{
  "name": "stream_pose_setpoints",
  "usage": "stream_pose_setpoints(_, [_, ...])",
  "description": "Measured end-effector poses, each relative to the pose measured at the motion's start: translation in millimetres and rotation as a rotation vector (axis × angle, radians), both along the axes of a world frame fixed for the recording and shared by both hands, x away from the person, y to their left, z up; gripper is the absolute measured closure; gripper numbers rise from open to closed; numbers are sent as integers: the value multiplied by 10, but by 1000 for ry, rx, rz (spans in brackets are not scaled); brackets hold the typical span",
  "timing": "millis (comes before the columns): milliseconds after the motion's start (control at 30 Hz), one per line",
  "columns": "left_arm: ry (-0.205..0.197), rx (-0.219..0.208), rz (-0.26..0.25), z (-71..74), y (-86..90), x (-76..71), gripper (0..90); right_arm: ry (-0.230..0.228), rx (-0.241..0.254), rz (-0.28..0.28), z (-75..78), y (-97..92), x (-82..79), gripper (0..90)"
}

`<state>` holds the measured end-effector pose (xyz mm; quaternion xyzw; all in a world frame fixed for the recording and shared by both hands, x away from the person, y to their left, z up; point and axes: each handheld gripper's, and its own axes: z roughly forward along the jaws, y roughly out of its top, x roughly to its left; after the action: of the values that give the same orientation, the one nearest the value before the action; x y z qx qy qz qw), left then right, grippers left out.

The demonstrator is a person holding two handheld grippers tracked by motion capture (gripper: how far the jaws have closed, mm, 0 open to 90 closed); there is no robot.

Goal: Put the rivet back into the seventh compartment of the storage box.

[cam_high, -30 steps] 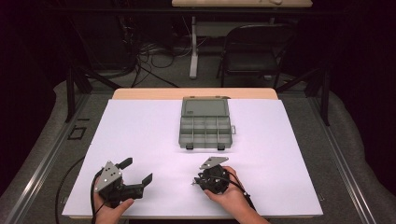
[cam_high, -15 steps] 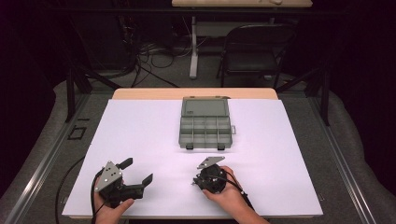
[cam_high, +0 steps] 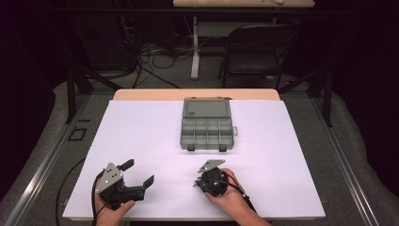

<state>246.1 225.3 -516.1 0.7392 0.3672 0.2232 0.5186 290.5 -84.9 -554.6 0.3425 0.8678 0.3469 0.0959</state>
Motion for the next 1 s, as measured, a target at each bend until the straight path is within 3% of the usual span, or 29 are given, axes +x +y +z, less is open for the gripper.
stream_pose_setpoints(67, [1,1,0,-1,0,1,72,11,-13,4,13,-7,3,833])
stream_pose_setpoints(100, [0,0,-1,0,0,1,72,1,7,-1,-1,-3,8,834])
stream_pose_setpoints(167, [-2,0,1,1,1,-1,72,28,5,1,23,-18,15,835])
stream_pose_setpoints(267, [-5,1,0,2,7,2,72,14,32,-1,51,-29,30,836])
stream_pose_setpoints(467, [-5,1,1,4,2,-3,72,20,26,8,133,-45,35,836])
stream_pose_setpoints(600, [-5,1,0,7,6,-4,72,20,48,1,187,-64,29,836])
stream_pose_setpoints(1000, [-5,3,-1,14,8,-9,72,-25,67,15,409,-79,7,836])
